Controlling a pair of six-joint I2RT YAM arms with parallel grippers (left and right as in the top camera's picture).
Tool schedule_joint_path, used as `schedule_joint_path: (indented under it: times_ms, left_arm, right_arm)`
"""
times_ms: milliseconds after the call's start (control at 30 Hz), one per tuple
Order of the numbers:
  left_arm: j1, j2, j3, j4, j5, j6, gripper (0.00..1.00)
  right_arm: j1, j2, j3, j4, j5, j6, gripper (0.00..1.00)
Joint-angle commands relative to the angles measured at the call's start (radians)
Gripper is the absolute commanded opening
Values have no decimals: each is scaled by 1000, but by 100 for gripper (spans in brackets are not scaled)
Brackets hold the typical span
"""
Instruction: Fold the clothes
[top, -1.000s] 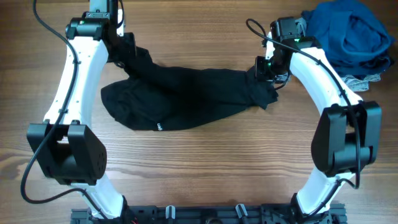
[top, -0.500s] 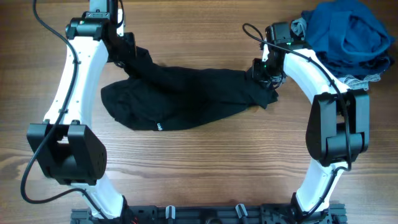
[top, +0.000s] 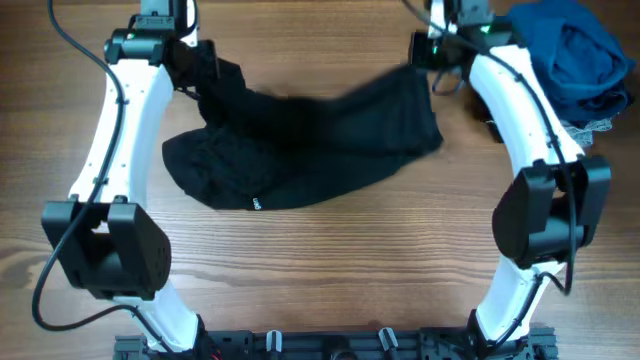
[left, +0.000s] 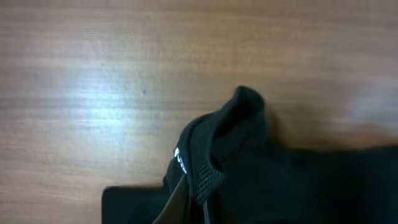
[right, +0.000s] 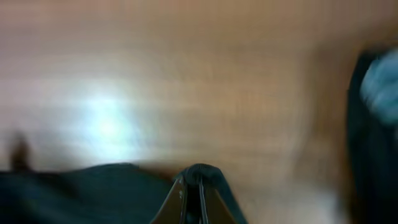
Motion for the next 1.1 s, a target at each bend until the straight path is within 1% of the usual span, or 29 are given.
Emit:
schedule_joint_path:
  times_ms: [0,133,167,233,300,400,500,567,600,633,700,800,867,900,933,1067]
  left_arm:
    - [2,-71,-3,81,-3,13,4]
    - [6,-73,-3,227,-41,13,4]
    - [9,-73,-3,251,-41,13,4]
    - [9,-73,-3,245,-41,13,4]
    - [9,-73,-3,223,-41,13,4]
    - [9,-73,-3,165,-41,13,4]
    - [9,-74,-3,3,-40,8,4]
    - [9,-75,-3,-106,-40,-18,4]
    - [9,-75,-3,-193,-6,-18,4]
    - [9,-77,-3,-248,44,-17,4]
    - [9,-82,-3,-298,73,-13,4]
    - [9,-94,-3,-284,72,-13,4]
    - [9,-94,-3,-272,72,-13,4]
    - [9,-94,-3,-267,72,-13,4]
    - [9,-94,-3,-262,72,-13,4]
    - [9,-94,-3,-245,72,-13,4]
  right_arm:
    - [-9,-28,50,83,4,-98,4]
    - [-33,-28,50,200,12,-123,4]
    - [-43,-28,50,198,11,-119,4]
    - [-60,-28,50,139,12,-105,4]
    - [-74,-28,50,105,11,-104,4]
    - [-79,-28,50,101,-28,-179,4]
    - [-79,-28,50,89,-54,-203,4]
    - [-79,-27,49,90,-116,-245,4]
    - [-79,-24,49,92,-148,-279,4]
    - [-79,-17,49,104,-179,-306,4]
    - [-79,16,49,169,-233,-335,4]
    - [-73,44,49,354,-312,-338,4]
    - [-60,48,49,495,-316,-329,5]
    - [-54,50,49,530,-315,-330,4]
    - [-42,58,49,545,-315,-330,4]
    - [-31,139,45,493,-321,-329,4]
